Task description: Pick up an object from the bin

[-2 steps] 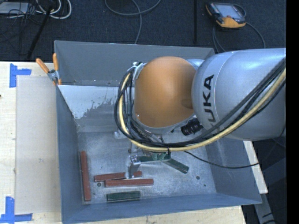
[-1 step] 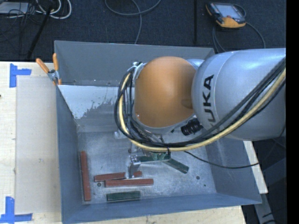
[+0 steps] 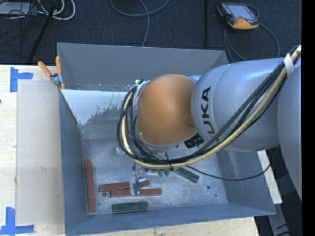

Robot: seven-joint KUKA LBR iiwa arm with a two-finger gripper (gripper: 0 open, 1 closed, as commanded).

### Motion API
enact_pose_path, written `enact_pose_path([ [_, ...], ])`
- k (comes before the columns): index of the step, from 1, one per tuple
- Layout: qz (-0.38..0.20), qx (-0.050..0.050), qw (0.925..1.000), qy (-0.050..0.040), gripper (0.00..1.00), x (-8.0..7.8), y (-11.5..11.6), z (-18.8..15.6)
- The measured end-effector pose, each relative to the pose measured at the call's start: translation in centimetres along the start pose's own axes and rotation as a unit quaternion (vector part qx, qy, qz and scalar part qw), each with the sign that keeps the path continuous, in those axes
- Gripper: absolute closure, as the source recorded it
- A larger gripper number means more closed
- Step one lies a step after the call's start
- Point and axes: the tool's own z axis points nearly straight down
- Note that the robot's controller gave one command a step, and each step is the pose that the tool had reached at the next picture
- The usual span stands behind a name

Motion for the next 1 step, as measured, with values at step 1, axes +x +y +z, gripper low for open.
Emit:
enact_pose_path([
  [1,-0.052,-0.001,0.9986,0.0007,1.0,0.45,0.95,11.39],
])
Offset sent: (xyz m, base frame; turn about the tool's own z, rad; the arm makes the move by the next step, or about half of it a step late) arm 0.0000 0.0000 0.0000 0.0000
